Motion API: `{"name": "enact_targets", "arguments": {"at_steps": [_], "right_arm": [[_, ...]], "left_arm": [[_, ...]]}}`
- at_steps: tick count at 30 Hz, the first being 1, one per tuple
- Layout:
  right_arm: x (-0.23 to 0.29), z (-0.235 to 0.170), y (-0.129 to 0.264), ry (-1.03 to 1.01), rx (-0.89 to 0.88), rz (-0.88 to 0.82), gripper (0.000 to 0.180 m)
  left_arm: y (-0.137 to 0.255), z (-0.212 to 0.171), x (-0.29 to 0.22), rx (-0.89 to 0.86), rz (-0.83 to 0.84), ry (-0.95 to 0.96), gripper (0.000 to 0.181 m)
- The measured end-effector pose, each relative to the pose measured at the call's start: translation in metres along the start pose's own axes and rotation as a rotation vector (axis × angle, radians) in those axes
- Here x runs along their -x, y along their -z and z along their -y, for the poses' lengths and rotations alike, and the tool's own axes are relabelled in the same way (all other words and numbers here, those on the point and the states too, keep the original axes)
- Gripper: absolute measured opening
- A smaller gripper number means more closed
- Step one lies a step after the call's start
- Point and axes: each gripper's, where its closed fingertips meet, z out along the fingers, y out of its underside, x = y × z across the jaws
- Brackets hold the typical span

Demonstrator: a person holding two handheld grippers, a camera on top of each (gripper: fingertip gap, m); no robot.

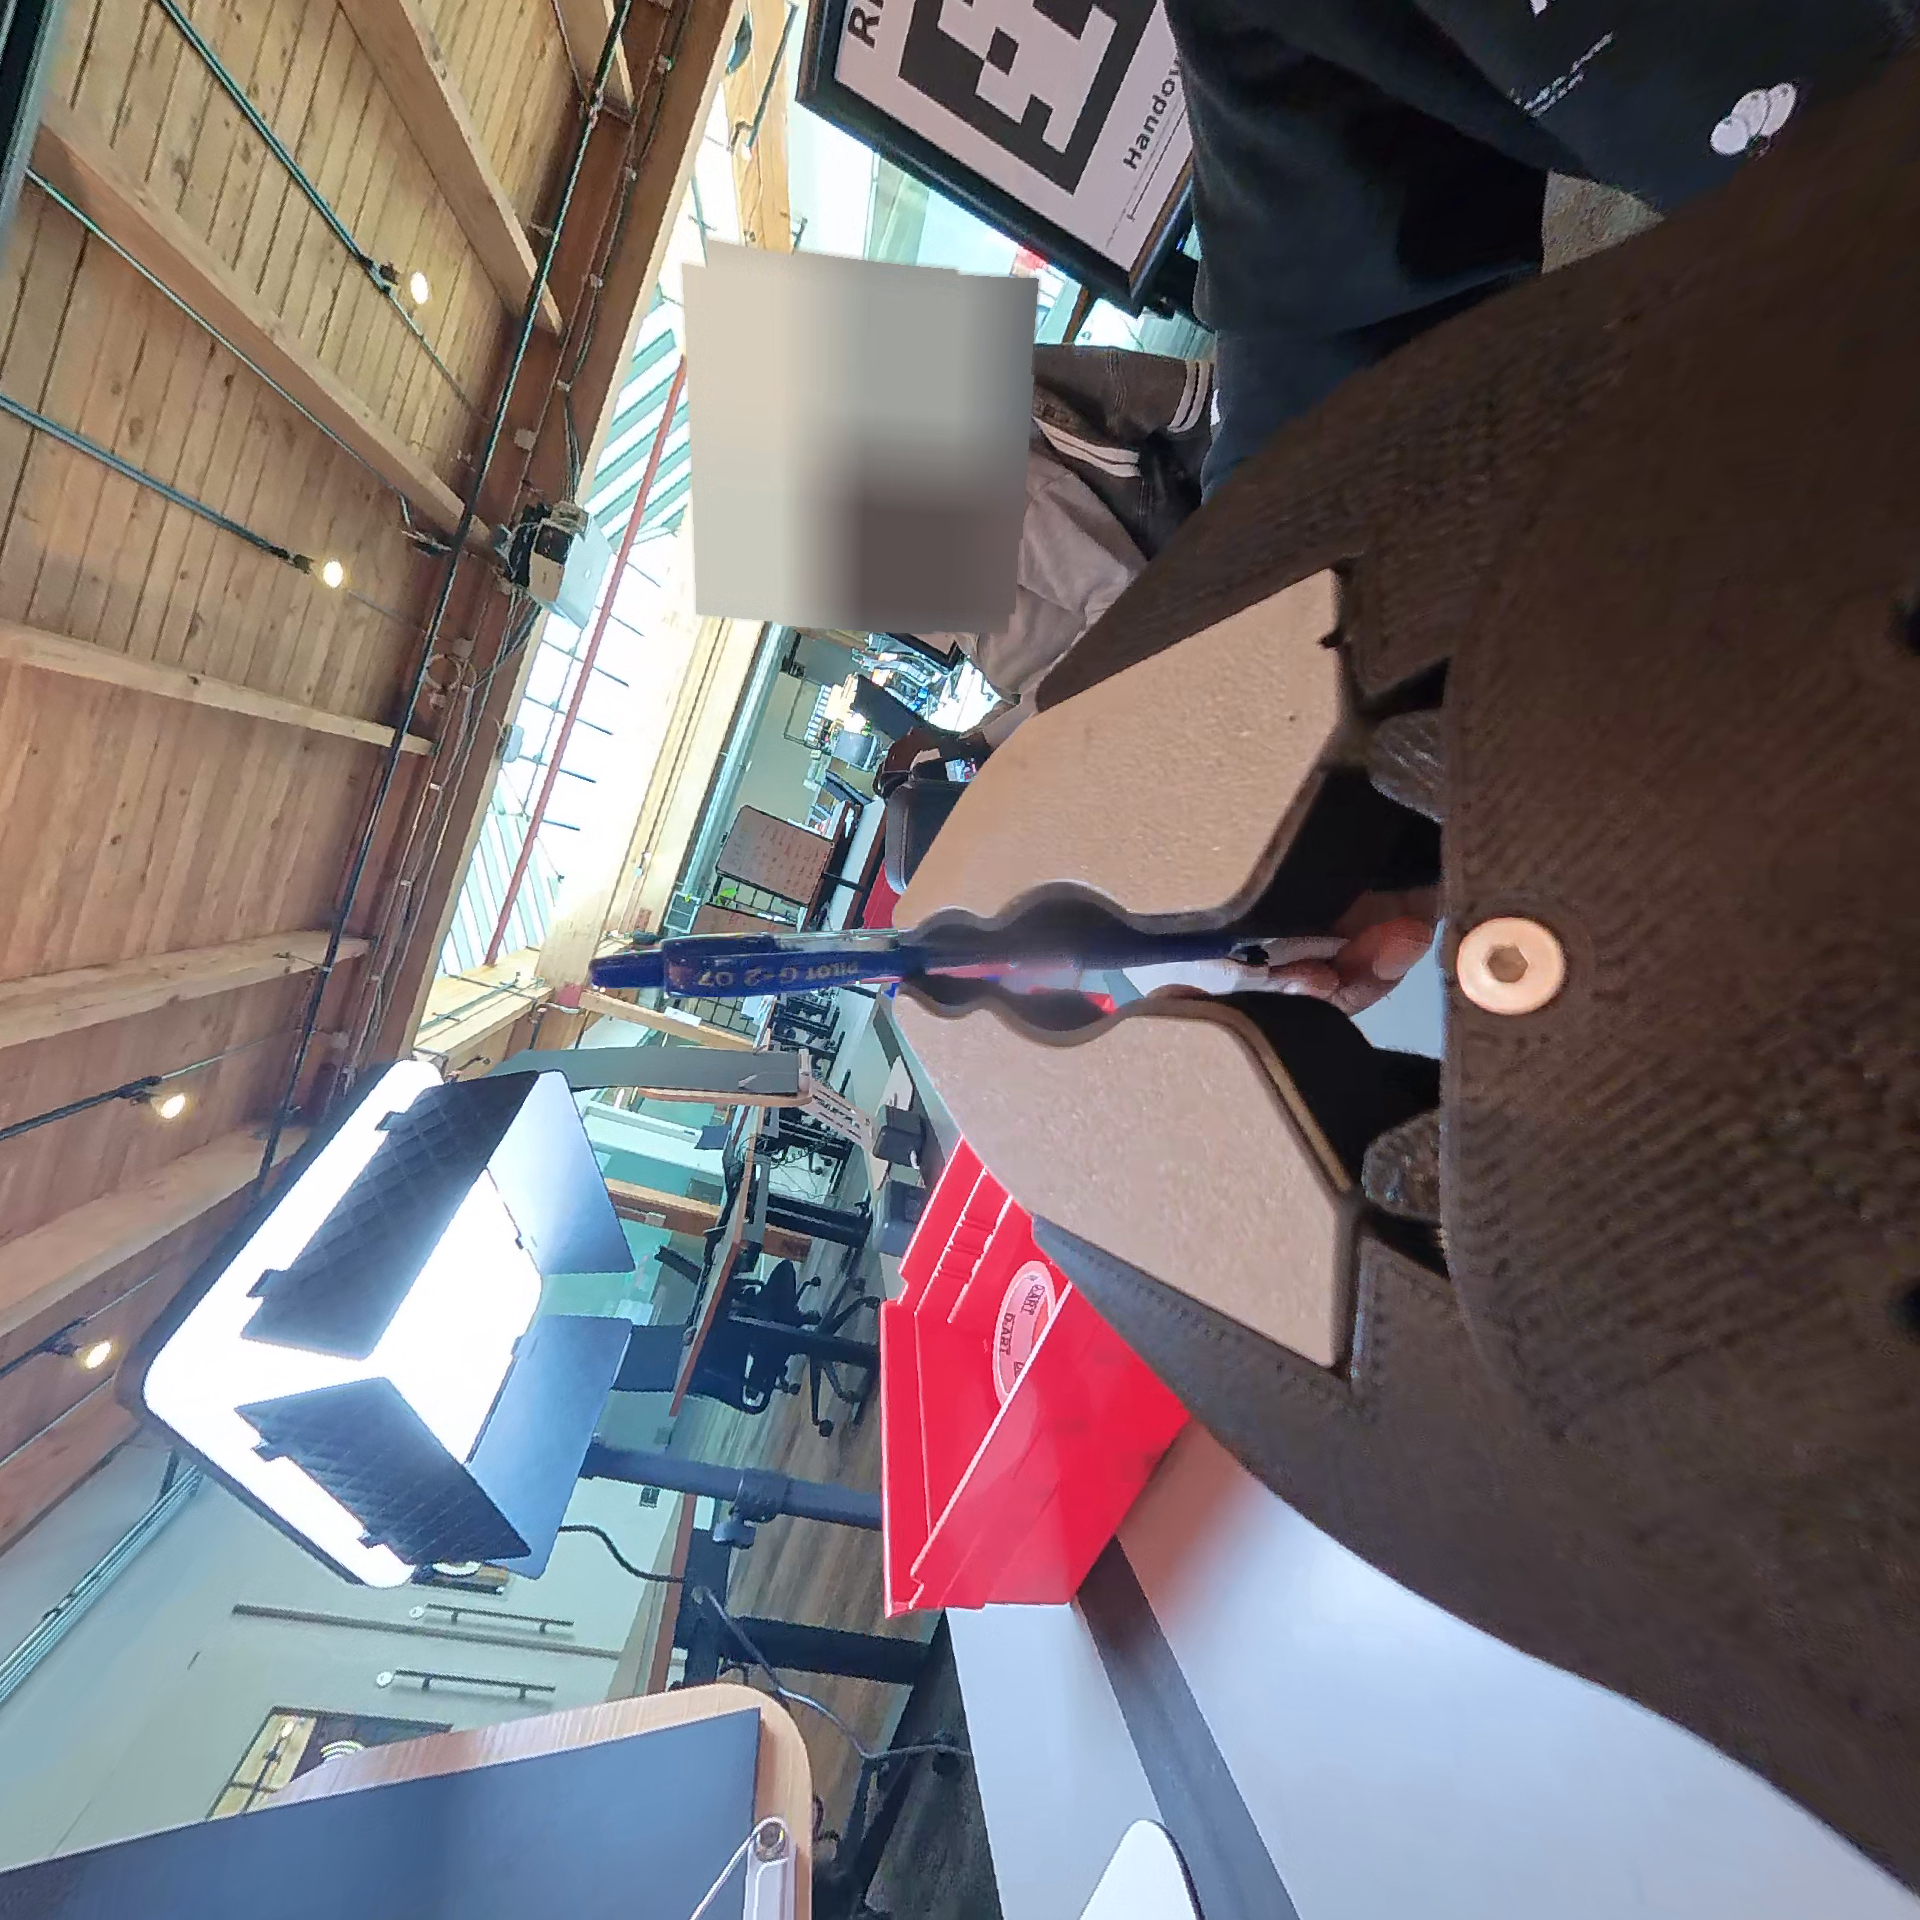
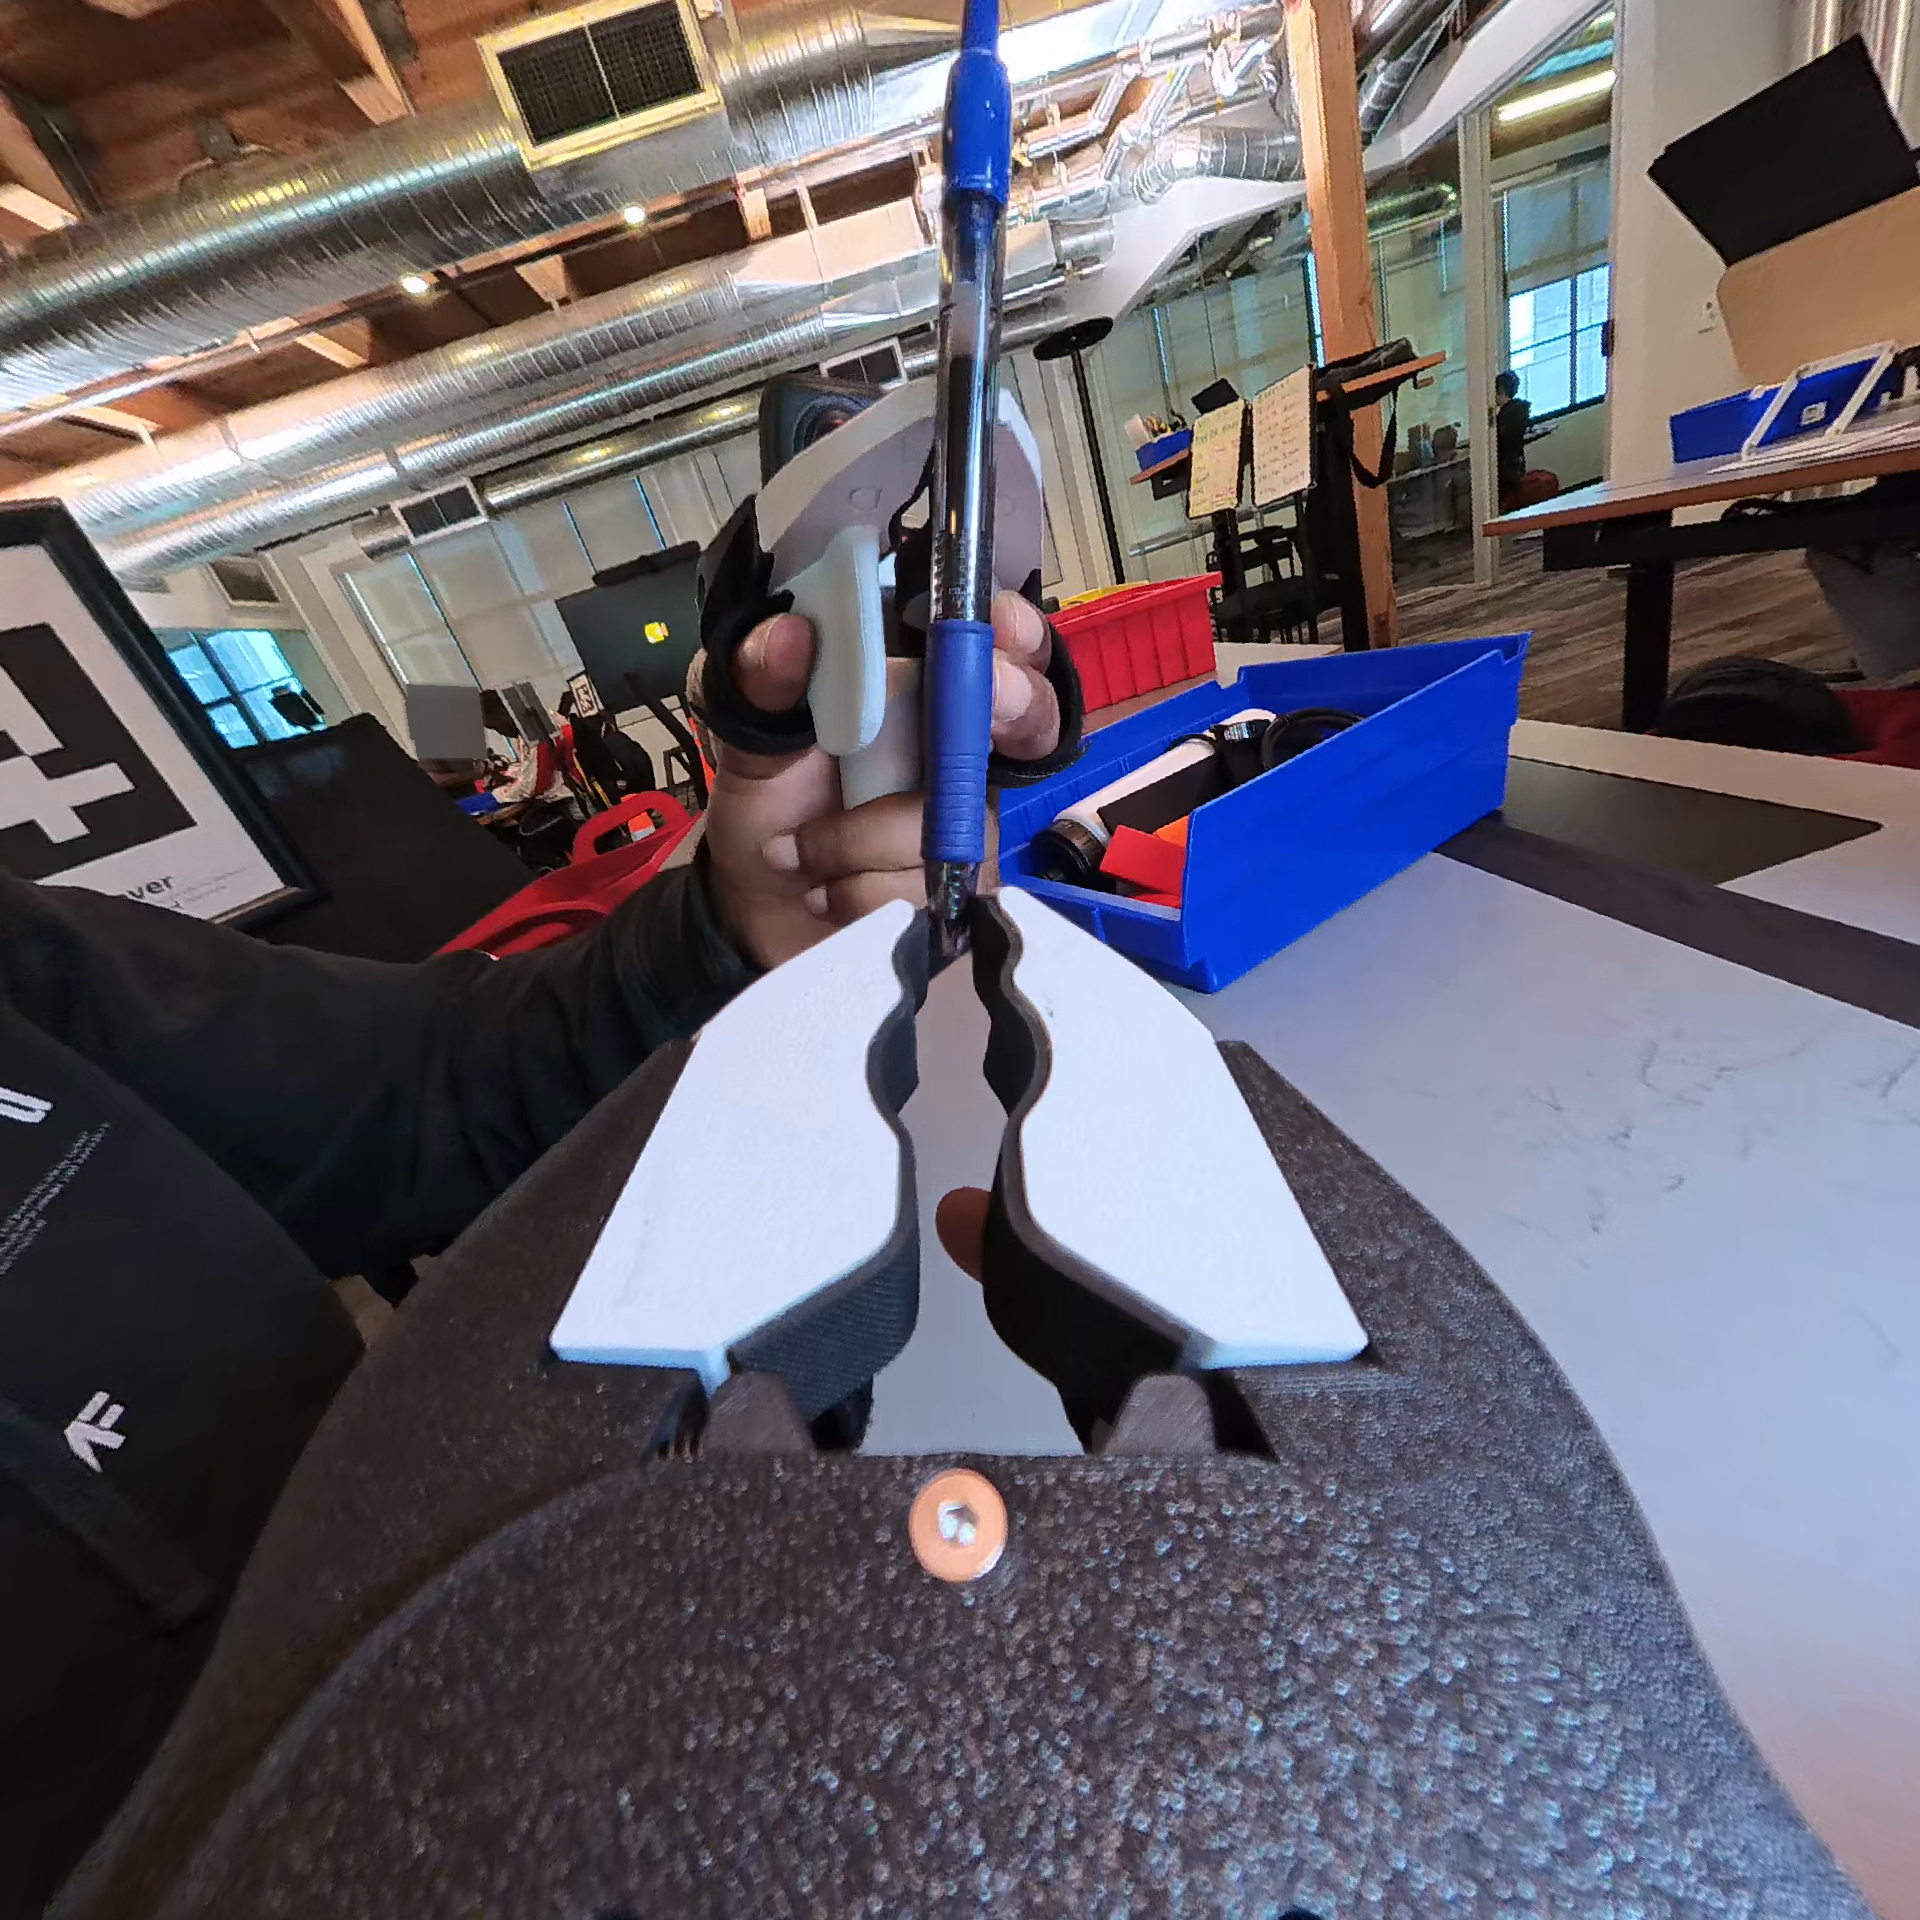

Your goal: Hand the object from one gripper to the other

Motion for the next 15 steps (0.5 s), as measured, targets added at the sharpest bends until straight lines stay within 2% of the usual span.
{"name": "enact_targets", "arguments": {"at_steps": [7, 10, 15], "right_arm": [[-0.007, 0.003, 0.005, 0.057, 0.063, -0.044, 0.007], [-0.013, 0.004, 0.012, 0.142, 0.223, -0.076, 0.007], [-0.035, 0.02, 0.036, 0.354, 0.477, -0.208, 0.006]], "left_arm": [[0.002, 0.001, 0.005, -0.02, 0.033, -0.016, 0.005], [0.005, 0.004, 0.012, -0.008, 0.074, -0.064, 0.023], [0.018, 0.006, 0.036, 0.131, 0.179, -0.186, 0.05]]}}
